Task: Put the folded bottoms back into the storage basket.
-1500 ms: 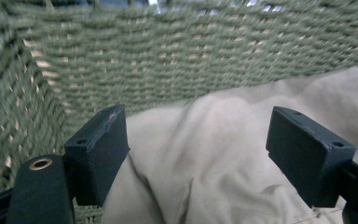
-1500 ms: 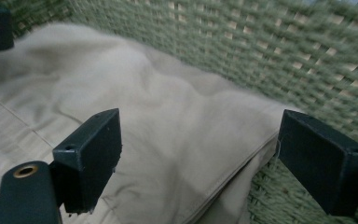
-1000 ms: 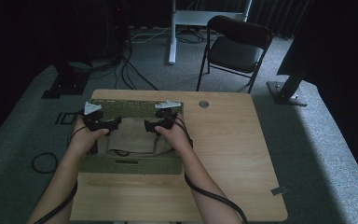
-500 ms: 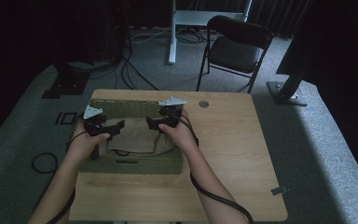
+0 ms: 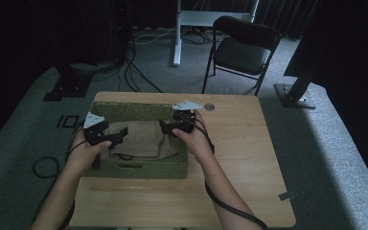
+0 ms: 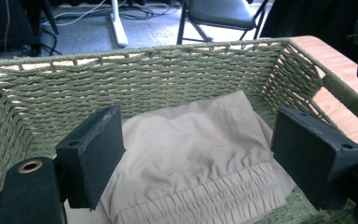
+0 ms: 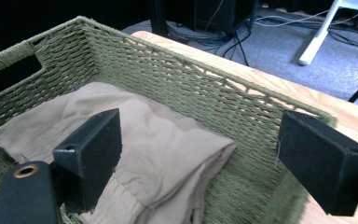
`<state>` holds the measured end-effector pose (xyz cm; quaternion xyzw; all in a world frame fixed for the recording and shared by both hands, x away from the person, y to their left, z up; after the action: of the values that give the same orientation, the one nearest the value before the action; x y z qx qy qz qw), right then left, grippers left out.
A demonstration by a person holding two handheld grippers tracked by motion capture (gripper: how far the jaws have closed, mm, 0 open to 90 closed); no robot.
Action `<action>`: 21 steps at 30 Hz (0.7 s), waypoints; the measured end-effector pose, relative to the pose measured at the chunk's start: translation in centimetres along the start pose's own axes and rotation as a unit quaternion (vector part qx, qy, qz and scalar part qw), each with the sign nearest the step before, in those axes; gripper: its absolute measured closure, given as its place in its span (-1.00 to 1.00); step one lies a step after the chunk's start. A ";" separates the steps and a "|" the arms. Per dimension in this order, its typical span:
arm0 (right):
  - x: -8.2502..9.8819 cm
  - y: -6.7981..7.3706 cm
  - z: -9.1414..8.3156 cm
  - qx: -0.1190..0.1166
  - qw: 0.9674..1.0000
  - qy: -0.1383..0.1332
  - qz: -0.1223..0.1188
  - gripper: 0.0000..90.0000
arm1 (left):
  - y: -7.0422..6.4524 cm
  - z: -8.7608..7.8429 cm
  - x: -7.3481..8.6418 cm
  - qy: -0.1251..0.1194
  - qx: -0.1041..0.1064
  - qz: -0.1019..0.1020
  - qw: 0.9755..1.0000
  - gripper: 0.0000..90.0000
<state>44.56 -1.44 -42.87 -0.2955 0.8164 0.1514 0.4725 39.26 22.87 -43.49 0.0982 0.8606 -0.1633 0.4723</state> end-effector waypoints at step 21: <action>2.7 -3.3 -4.2 0.039 0.999 -0.003 -0.013 -0.69 | -1.9 -2.3 1.6 -0.021 0.001 0.018 1.000 -0.61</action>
<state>42.71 -7.11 -43.00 -0.2866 0.8165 0.1141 0.4881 36.04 22.02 -43.32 0.1103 0.8482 -0.1579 0.4934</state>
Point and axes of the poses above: each handheld gripper's, and its own axes: z roughly forward along the jaws, x roughly out of its underside, y roughly to its left, the point moved 5 cm from there along z, roughly forward along the jaws, and after that the axes turned 6 degrees about -z, right-handed, at the moved point
